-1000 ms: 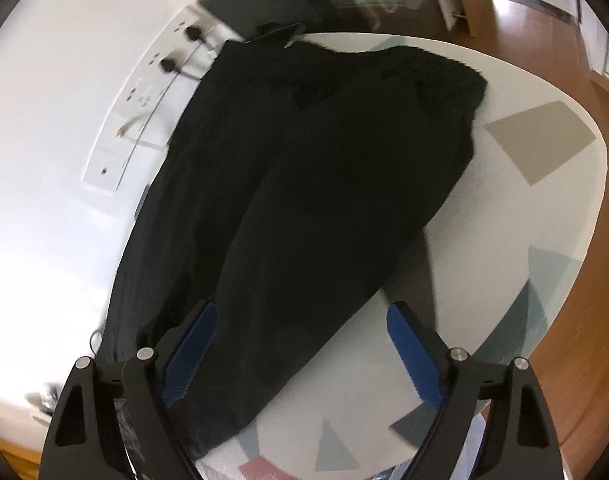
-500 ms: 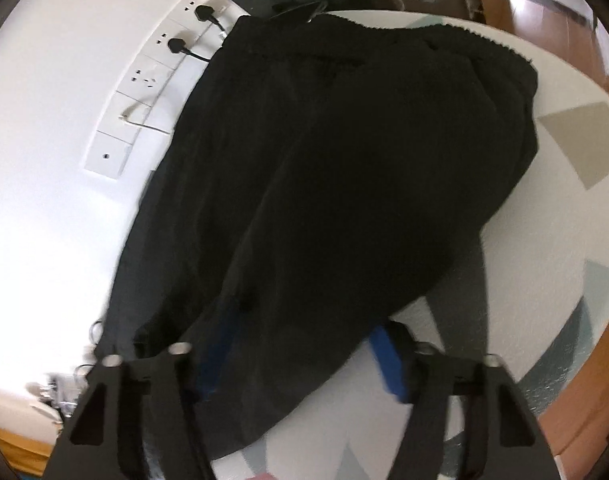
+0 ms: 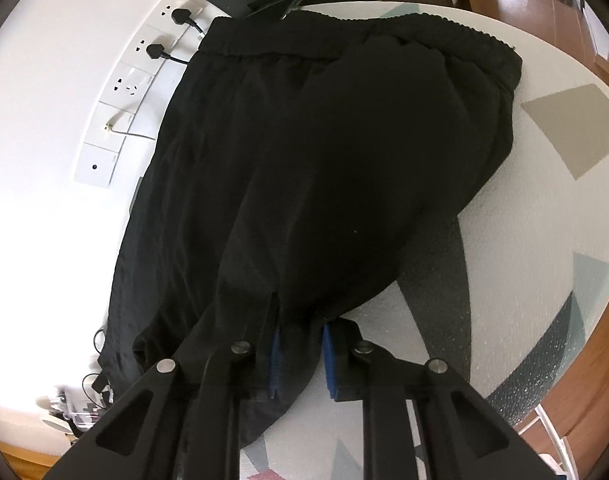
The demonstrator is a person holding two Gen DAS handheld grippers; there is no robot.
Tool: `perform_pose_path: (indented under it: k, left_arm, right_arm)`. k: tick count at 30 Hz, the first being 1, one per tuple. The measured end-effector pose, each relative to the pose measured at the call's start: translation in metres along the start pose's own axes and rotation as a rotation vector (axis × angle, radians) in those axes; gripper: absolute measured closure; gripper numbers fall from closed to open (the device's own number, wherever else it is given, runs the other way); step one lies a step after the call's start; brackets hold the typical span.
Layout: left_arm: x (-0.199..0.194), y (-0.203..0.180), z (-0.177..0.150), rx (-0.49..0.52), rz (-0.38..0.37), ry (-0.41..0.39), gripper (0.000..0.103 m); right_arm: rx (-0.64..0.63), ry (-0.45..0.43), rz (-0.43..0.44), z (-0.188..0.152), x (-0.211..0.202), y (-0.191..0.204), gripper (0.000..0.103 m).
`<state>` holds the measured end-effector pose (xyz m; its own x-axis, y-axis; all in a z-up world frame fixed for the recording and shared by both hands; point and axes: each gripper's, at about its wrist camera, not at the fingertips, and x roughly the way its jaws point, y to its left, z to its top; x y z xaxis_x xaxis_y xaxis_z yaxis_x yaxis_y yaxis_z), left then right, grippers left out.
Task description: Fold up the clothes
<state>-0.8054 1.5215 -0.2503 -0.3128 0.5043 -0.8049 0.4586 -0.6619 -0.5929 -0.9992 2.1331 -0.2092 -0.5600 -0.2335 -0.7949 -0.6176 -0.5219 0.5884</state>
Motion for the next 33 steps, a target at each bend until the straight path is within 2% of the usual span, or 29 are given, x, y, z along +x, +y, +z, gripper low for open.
perform_pose_path:
  k: [2, 5, 8, 15, 17, 19, 20, 21, 23, 25, 26, 27, 30, 33]
  left_arm:
    - [-0.005, 0.001, 0.001, -0.013, 0.020, -0.041, 0.019]
    - [-0.012, 0.007, 0.006, 0.003, 0.058, -0.092, 0.025]
    - [-0.015, 0.009, 0.012, 0.008, 0.077, -0.114, 0.025]
    - [-0.013, -0.017, 0.002, 0.128, 0.239, -0.172, 0.030]
    - [-0.006, -0.030, -0.016, 0.153, 0.269, -0.177, 0.032]
    - [-0.003, -0.035, -0.024, 0.175, 0.299, -0.184, 0.042]
    - [-0.003, -0.035, -0.023, 0.184, 0.314, -0.187, 0.055]
    - [-0.005, -0.032, -0.020, 0.189, 0.322, -0.187, 0.060]
    - [-0.008, -0.027, -0.016, 0.192, 0.329, -0.186, 0.061]
    - [-0.010, -0.026, -0.014, 0.195, 0.318, -0.178, 0.072]
    - [-0.010, -0.029, -0.010, 0.194, 0.298, -0.163, 0.092]
    - [-0.010, -0.032, -0.006, 0.193, 0.277, -0.148, 0.097]
    - [-0.015, -0.034, 0.001, 0.195, 0.214, -0.125, 0.097]
    - [-0.040, -0.029, 0.001, 0.158, 0.133, -0.155, 0.097]
  right_arm:
    - [-0.002, -0.002, -0.002, 0.001, 0.000, 0.000, 0.086]
    - [0.001, -0.004, 0.006, 0.001, -0.004, -0.003, 0.086]
    - [0.006, -0.003, 0.016, 0.000, -0.008, -0.008, 0.086]
    - [0.009, 0.002, 0.018, 0.000, -0.005, -0.006, 0.086]
    - [0.009, 0.005, 0.017, 0.000, -0.005, -0.005, 0.086]
    - [0.010, 0.007, 0.014, 0.001, -0.006, -0.006, 0.086]
    - [0.010, 0.008, 0.013, 0.001, -0.007, -0.006, 0.086]
    - [0.009, 0.008, 0.010, 0.001, -0.006, -0.005, 0.086]
    - [0.007, 0.010, 0.005, 0.002, -0.004, -0.003, 0.086]
    - [0.008, 0.011, 0.002, 0.003, -0.002, -0.003, 0.086]
    - [0.008, 0.012, 0.000, 0.003, -0.001, -0.002, 0.086]
    - [0.008, 0.012, -0.002, 0.004, -0.001, -0.002, 0.086]
    - [0.005, 0.012, -0.007, 0.005, 0.002, -0.001, 0.086]
    - [0.003, 0.008, -0.012, 0.008, -0.001, 0.004, 0.088]
